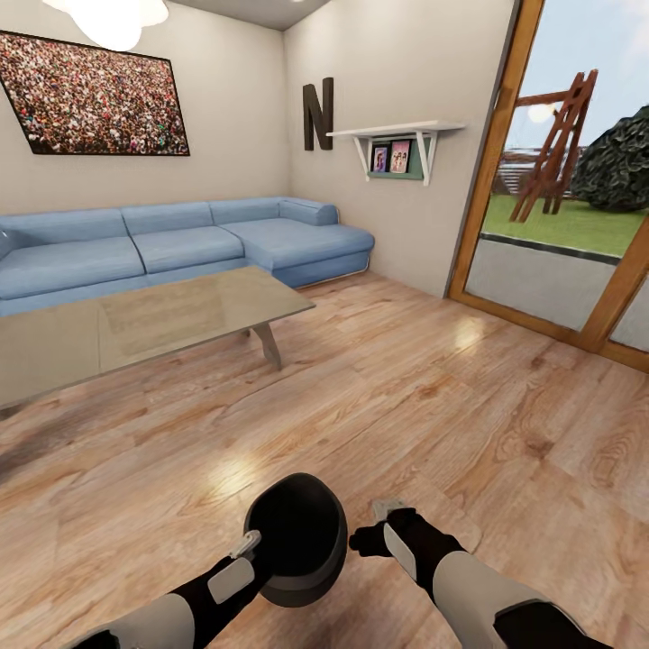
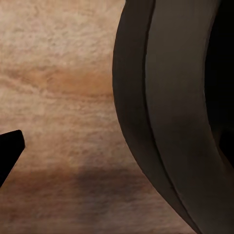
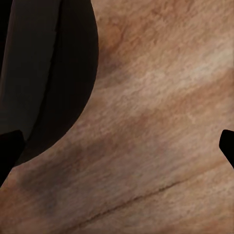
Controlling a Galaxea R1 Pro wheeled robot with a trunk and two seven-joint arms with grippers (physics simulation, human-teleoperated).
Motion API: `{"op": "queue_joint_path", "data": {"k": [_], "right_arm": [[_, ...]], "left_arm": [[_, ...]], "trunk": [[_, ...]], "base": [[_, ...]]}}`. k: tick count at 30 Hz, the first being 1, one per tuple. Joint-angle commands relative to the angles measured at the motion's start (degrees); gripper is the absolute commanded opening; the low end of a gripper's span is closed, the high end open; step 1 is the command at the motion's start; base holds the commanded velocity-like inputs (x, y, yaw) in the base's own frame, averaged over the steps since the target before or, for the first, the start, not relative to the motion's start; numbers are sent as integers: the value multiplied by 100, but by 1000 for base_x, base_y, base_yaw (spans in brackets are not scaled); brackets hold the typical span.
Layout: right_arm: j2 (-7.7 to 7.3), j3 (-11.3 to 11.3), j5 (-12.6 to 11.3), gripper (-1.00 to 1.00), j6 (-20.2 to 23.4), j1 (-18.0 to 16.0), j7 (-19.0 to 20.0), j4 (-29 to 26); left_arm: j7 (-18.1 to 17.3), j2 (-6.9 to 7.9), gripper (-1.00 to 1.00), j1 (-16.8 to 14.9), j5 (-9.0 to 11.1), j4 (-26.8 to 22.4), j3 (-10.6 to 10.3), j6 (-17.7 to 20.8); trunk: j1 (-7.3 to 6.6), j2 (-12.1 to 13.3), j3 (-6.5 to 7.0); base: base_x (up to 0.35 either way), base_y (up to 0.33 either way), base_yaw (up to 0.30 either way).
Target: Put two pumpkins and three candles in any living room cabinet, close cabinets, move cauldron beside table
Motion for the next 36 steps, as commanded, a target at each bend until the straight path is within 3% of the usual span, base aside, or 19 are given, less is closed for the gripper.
{"op": "queue_joint_path", "data": {"k": [1,8,10,13,16,26,36], "right_arm": [[1,-1,-4,100,-3,-2,3,0],[16,-9,-115,100,-39,-2,7,-15],[18,-5,-302,100,-65,-2,7,-21],[19,-3,-426,100,-90,-2,7,-41],[24,-2,-450,100,-155,0,7,-50],[11,0,-466,100,-229,4,16,-42],[5,32,-442,100,-220,4,6,-42]], "left_arm": [[88,11,100,-11,-2,-16,-7,10],[459,31,100,-197,-32,-44,-21,162],[483,28,100,-242,-213,-44,-29,176],[493,19,100,-266,-755,-46,-24,187],[482,10,100,-271,-981,-57,-18,181],[443,1,100,-272,-1076,-73,-20,159],[434,-32,100,-272,-1079,-81,-24,157]], "trunk": [[0,0,0],[0,0,0],[0,0,0],[0,0,0],[0,0,0],[0,0,0],[0,0,0]], "base": [[0,0,0],[0,0,0],[0,0,0],[0,0,0],[0,0,0],[9,-9,0],[186,-235,0]]}}
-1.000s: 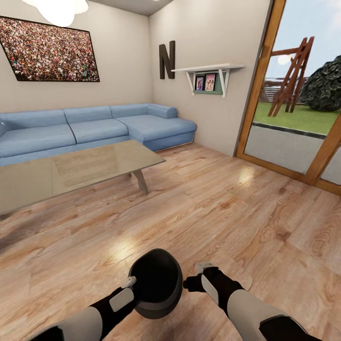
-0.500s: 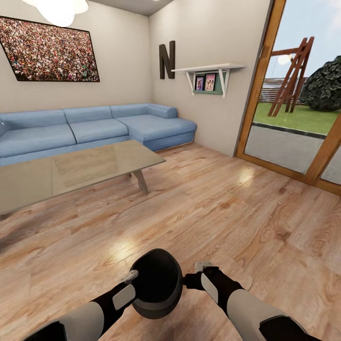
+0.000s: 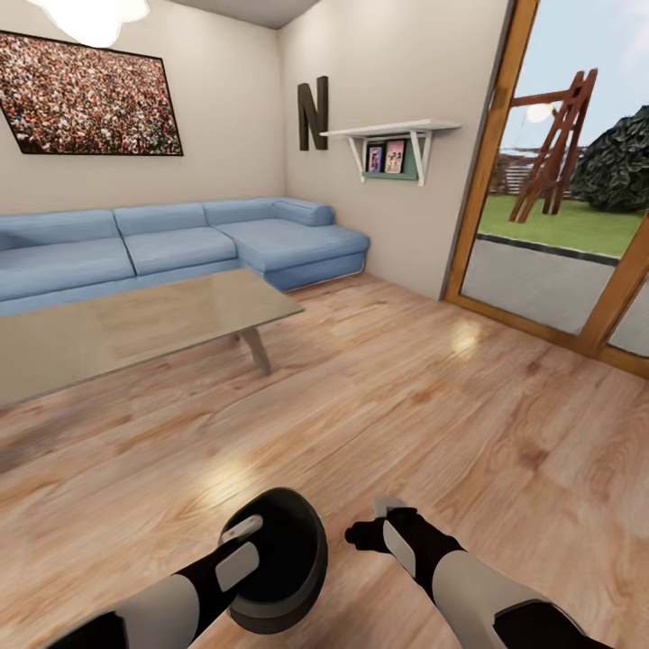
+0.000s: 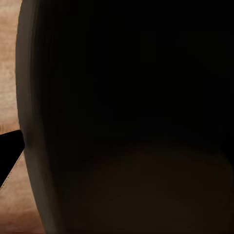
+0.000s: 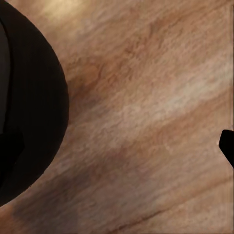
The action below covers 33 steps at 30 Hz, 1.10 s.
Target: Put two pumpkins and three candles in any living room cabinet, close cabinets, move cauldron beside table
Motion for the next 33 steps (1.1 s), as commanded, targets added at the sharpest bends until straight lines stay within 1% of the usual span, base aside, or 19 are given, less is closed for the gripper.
{"op": "queue_joint_path", "data": {"k": [1,5,10,25,29,33], "right_arm": [[2,1,1,100,-1,0,-9,1],[17,2,-4,100,4,0,-31,6],[28,9,-5,100,15,0,15,-3],[14,10,13,100,2,0,15,-27],[-6,3,22,100,-27,0,-27,-3],[-34,3,-5,100,-148,0,-69,41]], "left_arm": [[-165,-5,100,0,10,-64,24,-1],[-151,6,100,0,10,-59,24,-1],[-124,47,100,0,17,-55,18,5],[-125,49,100,0,19,-50,14,-1],[-133,35,100,0,19,-51,16,-1],[-135,-1,100,2,19,-55,16,-1]], "trunk": [[0,0,0],[0,0,0],[0,0,0],[0,0,0],[0,0,0],[0,0,0]], "base": [[180,-226,0],[70,-86,128],[6,-8,271],[0,0,279],[0,0,79],[0,0,7]]}}
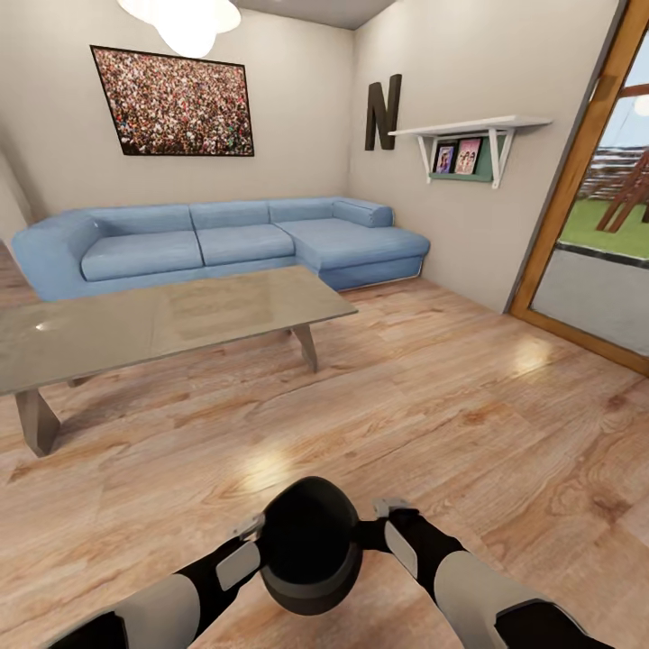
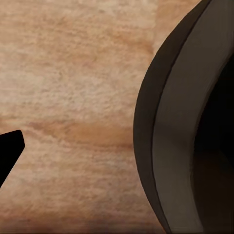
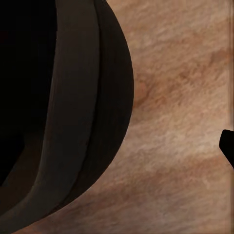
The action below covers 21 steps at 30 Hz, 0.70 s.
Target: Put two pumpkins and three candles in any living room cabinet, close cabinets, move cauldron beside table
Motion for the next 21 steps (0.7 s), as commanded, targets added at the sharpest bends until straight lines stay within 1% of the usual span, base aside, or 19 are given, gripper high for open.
{"op": "queue_joint_path", "data": {"k": [1,5,8,12,21], "right_arm": [[-2,-1,-6,100,-12,0,-37,5],[-4,-1,-10,100,-17,0,-87,9],[-4,-2,1,100,-13,0,-96,9],[2,-2,10,100,0,0,-92,1],[49,7,6,100,17,0,-74,-39]], "left_arm": [[18,-8,100,0,-2,2,-4,2],[10,-27,100,-1,-6,-38,-4,2],[19,-26,100,-1,-7,-195,-4,-1],[27,-27,100,-1,-1,-282,0,1],[36,-20,100,0,1,-301,22,11]], "trunk": [[0,0,0],[0,0,0],[0,0,0],[0,0,0],[23,-12,-200]], "base": [[0,0,1],[0,0,0],[0,0,0],[0,0,0],[0,0,0]]}}
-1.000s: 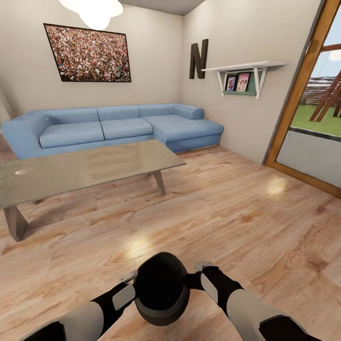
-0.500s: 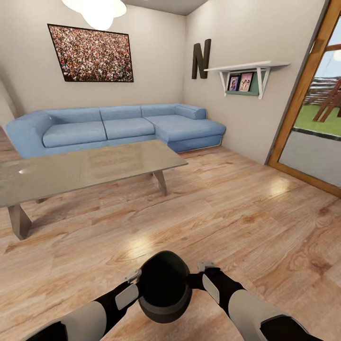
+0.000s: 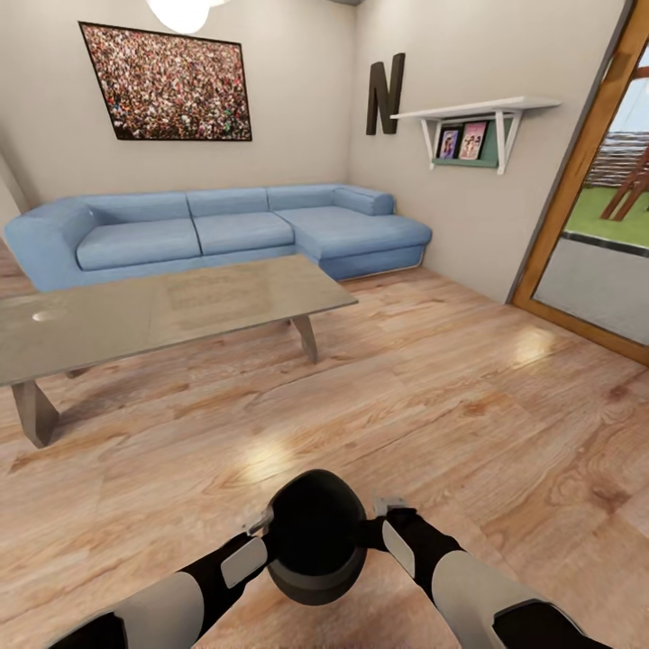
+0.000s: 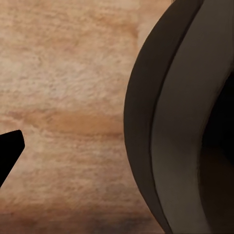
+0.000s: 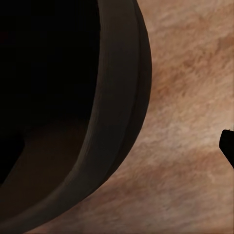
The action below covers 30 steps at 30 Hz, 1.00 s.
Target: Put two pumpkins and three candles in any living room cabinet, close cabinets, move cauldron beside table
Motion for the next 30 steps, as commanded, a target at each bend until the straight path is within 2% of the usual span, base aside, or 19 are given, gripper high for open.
{"op": "queue_joint_path", "data": {"k": [1,7,18,23,30], "right_arm": [[0,0,0,100,0,0,4,-2],[-9,-4,-2,100,5,0,8,9],[-19,-8,-12,100,9,0,11,32],[-22,0,-3,100,-11,0,31,38],[-8,21,26,100,-74,22,51,39]], "left_arm": [[7,-1,100,0,3,3,-1,1],[1,-3,100,0,4,3,7,1],[-1,-3,100,0,37,3,8,-5],[-1,-3,100,0,42,3,8,0],[-11,-9,100,0,39,-47,9,-15]], "trunk": [[2,-2,-23],[18,-10,-156],[18,-10,-156],[31,-16,-267],[31,-16,-267]], "base": [[0,0,0],[0,0,0],[0,0,0],[0,0,0],[0,0,0]]}}
